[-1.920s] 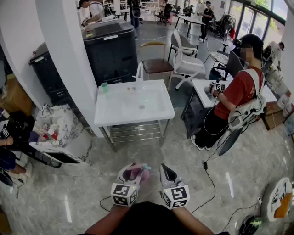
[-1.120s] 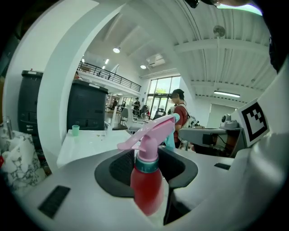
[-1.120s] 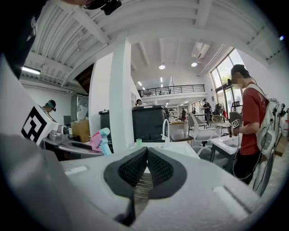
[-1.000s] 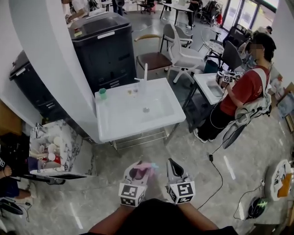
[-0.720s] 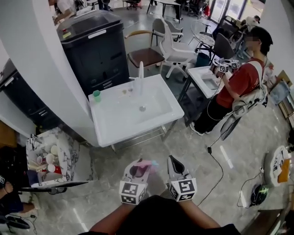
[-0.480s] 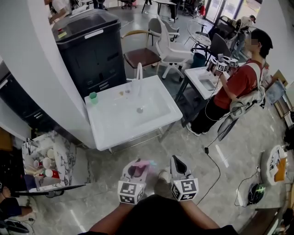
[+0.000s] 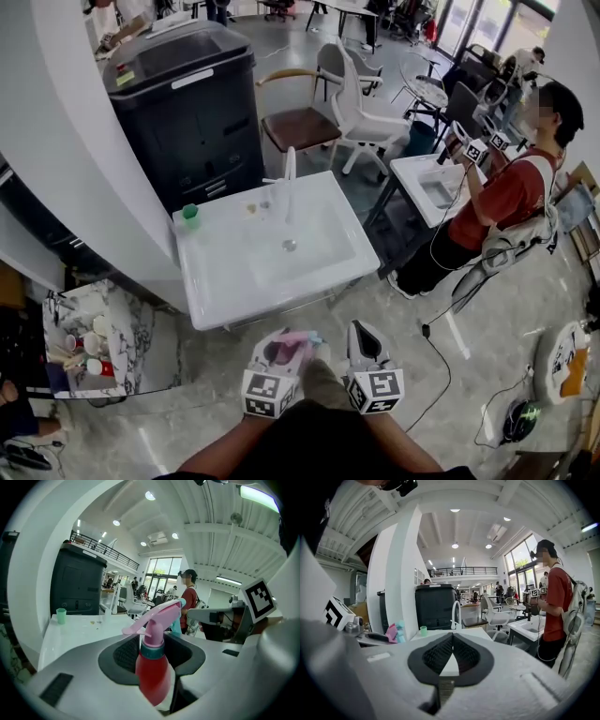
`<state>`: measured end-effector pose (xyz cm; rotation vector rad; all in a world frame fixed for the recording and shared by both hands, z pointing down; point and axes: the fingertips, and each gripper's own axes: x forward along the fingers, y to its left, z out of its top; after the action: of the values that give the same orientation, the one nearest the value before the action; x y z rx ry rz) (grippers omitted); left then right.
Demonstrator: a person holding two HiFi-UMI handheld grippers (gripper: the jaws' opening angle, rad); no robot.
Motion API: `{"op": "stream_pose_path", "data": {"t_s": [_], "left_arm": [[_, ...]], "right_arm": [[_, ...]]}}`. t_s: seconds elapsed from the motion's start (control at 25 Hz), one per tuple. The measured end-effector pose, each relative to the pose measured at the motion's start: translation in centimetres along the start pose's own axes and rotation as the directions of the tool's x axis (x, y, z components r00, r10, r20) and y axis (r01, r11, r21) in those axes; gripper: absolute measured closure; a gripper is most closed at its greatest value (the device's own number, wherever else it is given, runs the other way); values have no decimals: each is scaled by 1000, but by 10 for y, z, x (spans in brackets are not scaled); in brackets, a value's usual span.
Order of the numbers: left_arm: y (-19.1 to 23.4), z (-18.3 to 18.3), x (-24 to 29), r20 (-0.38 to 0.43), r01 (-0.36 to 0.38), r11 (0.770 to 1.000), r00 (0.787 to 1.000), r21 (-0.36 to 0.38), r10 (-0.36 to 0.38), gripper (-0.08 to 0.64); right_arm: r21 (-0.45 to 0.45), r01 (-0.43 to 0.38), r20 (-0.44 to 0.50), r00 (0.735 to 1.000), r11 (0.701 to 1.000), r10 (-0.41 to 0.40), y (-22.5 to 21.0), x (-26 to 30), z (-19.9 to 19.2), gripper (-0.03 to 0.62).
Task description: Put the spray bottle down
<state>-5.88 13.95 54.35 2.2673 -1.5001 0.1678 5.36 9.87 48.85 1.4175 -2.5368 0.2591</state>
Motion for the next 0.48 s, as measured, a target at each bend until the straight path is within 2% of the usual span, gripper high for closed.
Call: {"op": "stream_pose_path", "data": {"t_s": [0.48], "left_arm": [[15, 45, 164, -43, -59, 998, 997, 30, 61, 393]], "right_arm": [[44, -85, 9, 996, 995, 84, -115, 114, 37, 595]]}}
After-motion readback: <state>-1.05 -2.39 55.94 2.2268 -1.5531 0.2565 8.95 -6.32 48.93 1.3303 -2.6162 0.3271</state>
